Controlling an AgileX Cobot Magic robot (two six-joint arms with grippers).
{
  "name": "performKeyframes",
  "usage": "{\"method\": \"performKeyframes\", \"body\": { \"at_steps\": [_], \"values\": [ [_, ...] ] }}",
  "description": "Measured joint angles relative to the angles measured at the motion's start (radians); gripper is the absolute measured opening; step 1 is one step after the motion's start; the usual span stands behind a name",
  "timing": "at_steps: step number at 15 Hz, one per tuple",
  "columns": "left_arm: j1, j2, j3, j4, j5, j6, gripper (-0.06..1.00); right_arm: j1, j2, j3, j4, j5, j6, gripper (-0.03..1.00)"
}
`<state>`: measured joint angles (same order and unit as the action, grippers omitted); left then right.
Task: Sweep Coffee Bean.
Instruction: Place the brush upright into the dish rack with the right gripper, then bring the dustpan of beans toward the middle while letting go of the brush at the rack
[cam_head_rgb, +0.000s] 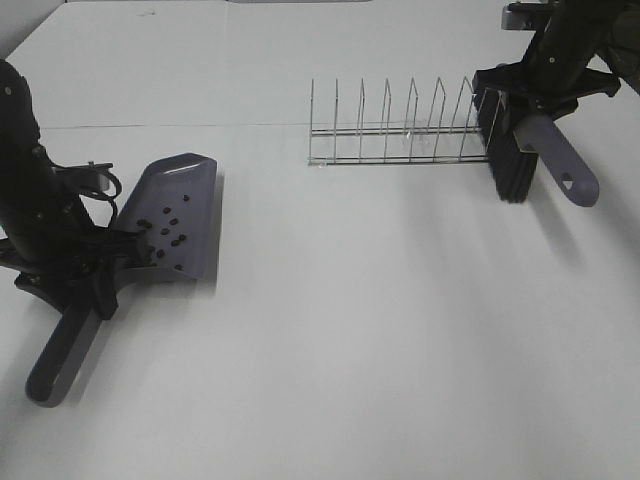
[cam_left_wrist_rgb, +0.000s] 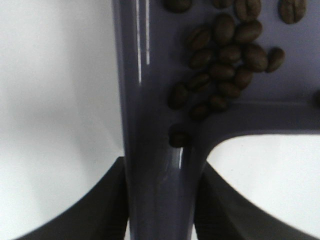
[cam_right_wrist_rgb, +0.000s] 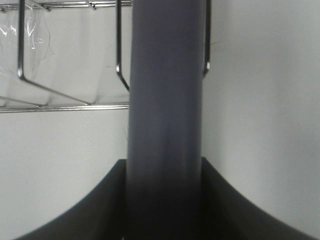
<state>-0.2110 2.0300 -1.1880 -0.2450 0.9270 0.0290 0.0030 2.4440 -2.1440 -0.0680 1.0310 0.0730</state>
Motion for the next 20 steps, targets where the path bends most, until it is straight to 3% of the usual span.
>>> {"method": "performKeyframes", "body": {
  "at_steps": [6, 9, 11, 16, 20],
  "values": [
    [0.000, 0.000, 0.000, -0.002, 0.000, 0.000, 0.31, -0.001, 0.012, 0.000, 0.008, 0.013, 0.001, 0.29],
    [0.000, 0.000, 0.000, -0.002, 0.000, 0.000, 0.31, -0.012, 0.004, 0.000, -0.006, 0.053, 0.003, 0.65],
    [0.000, 0.000, 0.000, -0.003, 0.000, 0.000, 0.31, -0.014, -0.058, 0.000, -0.010, 0.060, 0.003, 0.77],
    [0.000, 0.000, 0.000, -0.033, 0.000, 0.000, 0.31, -0.014, -0.260, 0.000, -0.010, 0.178, -0.044, 0.78],
    [0.000, 0.000, 0.000, -0.049, -0.052, 0.000, 0.31, -0.014, -0.442, 0.082, 0.015, 0.185, -0.080, 0.79]
  ]
}}
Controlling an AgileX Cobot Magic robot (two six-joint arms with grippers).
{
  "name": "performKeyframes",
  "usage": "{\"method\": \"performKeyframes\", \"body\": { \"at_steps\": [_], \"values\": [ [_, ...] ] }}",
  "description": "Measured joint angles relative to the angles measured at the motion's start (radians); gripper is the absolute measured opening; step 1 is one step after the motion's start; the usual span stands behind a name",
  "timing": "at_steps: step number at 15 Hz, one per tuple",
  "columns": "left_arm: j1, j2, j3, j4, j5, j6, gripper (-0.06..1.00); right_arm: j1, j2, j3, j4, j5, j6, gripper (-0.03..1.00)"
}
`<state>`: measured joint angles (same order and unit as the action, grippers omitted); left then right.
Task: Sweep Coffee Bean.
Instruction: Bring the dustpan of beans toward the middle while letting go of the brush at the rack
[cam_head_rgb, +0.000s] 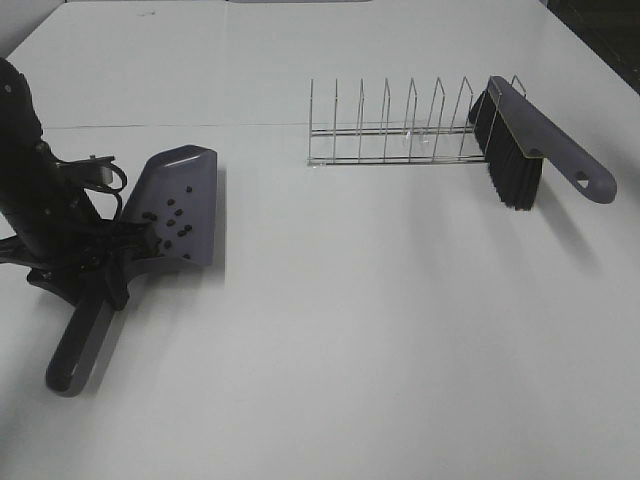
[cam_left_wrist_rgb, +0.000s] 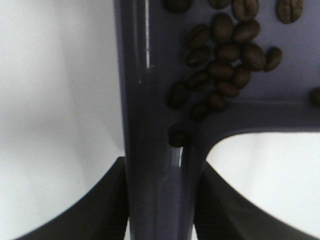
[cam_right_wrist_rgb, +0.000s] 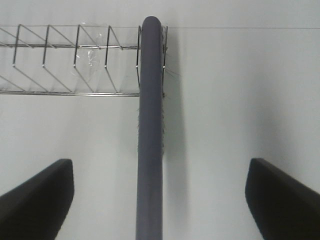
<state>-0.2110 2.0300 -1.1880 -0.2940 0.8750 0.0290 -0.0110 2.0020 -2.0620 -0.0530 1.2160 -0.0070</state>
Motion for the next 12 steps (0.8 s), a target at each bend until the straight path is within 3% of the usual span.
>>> {"method": "performKeyframes", "body": {
  "at_steps": [6, 9, 10, 12],
  "values": [
    [0.000, 0.000, 0.000, -0.007, -0.123, 0.000, 0.31, 0.000, -0.390, 0.465, 0.053, -0.002, -0.027, 0.79],
    [0.000, 0.000, 0.000, -0.018, -0.146, 0.000, 0.31, 0.000, -0.629, 0.758, 0.053, -0.130, -0.031, 0.79],
    [0.000, 0.000, 0.000, -0.024, -0.149, 0.000, 0.31, 0.000, -0.780, 0.942, 0.053, -0.198, -0.031, 0.79],
    [0.000, 0.026, 0.000, -0.027, -0.149, 0.000, 0.31, 0.000, -0.933, 1.108, 0.061, -0.231, -0.031, 0.79]
  ]
}}
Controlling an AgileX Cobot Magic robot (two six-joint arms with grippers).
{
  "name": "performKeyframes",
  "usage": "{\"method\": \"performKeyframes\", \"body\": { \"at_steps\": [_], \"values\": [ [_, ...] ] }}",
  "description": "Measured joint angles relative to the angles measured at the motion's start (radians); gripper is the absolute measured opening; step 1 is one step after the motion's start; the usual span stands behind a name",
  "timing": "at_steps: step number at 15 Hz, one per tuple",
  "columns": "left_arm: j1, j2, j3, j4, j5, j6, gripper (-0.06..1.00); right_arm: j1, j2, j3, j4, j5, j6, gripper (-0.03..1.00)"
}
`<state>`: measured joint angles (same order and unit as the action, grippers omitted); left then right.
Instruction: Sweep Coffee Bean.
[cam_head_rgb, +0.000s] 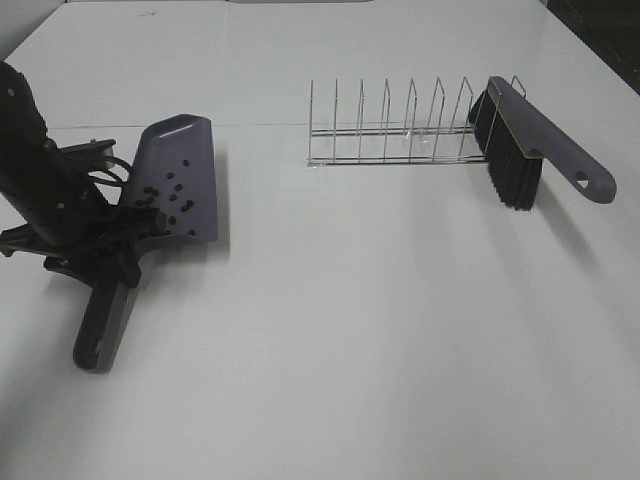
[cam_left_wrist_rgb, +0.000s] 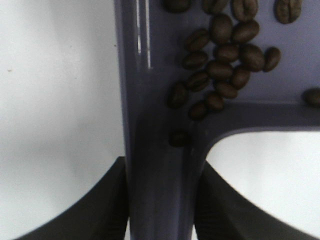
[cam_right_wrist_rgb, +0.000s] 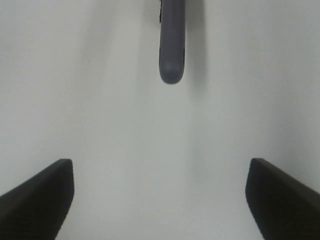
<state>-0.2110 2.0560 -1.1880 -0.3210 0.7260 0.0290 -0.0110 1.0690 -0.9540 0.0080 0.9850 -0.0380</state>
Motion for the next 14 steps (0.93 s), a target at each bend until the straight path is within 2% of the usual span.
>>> {"method": "performKeyframes", "body": {
  "at_steps": [2, 6, 7, 9, 10, 14],
  "values": [
    [0.000, 0.023, -0.002, -0.008, 0.007, 0.000, 0.31, 0.000, -0.143, 0.141, 0.000, -0.013, 0.000, 0.79],
    [0.000, 0.030, -0.007, -0.010, 0.010, 0.002, 0.31, 0.000, -0.430, 0.298, 0.002, -0.012, 0.000, 0.79],
    [0.000, 0.030, -0.007, -0.016, 0.010, 0.003, 0.38, 0.000, -0.519, 0.334, 0.004, -0.010, 0.000, 0.79],
    [-0.001, 0.030, -0.013, -0.025, 0.012, 0.005, 0.67, 0.000, -0.665, 0.397, 0.008, 0.003, 0.000, 0.79],
    [-0.001, 0.027, -0.016, -0.025, 0.017, 0.005, 0.74, 0.000, -0.719, 0.437, 0.008, 0.011, 0.000, 0.79],
    [-0.001, 0.020, -0.016, -0.008, 0.070, 0.021, 0.78, 0.000, -0.831, 0.470, 0.029, 0.038, 0.000, 0.79]
  ]
}}
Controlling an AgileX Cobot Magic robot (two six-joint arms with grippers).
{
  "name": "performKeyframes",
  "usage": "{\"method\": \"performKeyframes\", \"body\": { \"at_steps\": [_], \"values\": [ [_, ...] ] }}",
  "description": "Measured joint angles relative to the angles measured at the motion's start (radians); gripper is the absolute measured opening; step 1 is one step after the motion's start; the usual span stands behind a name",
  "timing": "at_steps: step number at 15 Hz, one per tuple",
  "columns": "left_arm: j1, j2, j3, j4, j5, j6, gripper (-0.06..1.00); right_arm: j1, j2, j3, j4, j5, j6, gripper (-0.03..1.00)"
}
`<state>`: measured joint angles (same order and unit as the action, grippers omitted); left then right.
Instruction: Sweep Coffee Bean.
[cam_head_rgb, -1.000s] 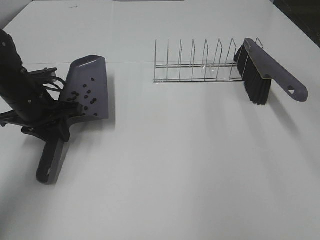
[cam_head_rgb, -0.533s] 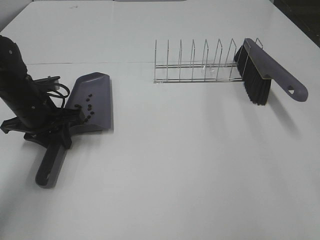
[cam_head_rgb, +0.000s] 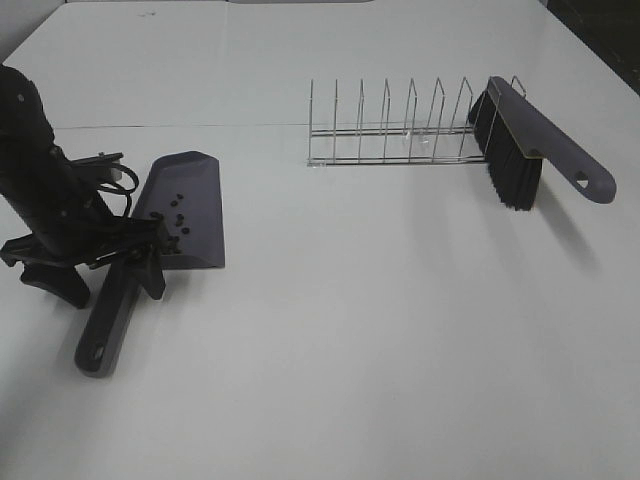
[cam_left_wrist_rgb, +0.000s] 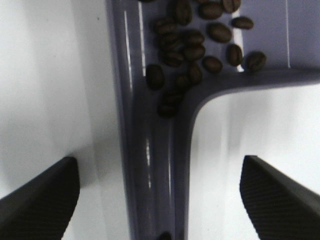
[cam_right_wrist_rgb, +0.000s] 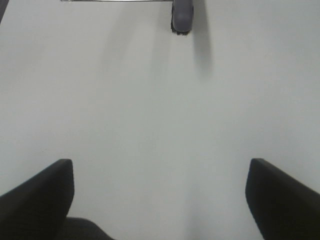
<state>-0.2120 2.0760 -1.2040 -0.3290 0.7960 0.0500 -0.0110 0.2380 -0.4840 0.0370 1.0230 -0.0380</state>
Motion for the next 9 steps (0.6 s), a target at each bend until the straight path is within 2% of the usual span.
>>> {"method": "performKeyframes", "body": {
  "at_steps": [2, 3, 9],
  "values": [
    [0.000, -0.052, 0.009, 0.009, 0.044, 0.002, 0.79, 0.000, -0.033, 0.002, 0.038, 0.096, -0.027, 0.79],
    [0.000, -0.096, 0.009, 0.010, 0.056, 0.002, 0.79, 0.000, -0.053, 0.006, 0.050, 0.115, -0.040, 0.79],
    [0.000, -0.379, 0.009, 0.031, 0.149, 0.002, 0.79, 0.000, -0.220, 0.026, 0.102, 0.092, -0.083, 0.77]
  ]
}}
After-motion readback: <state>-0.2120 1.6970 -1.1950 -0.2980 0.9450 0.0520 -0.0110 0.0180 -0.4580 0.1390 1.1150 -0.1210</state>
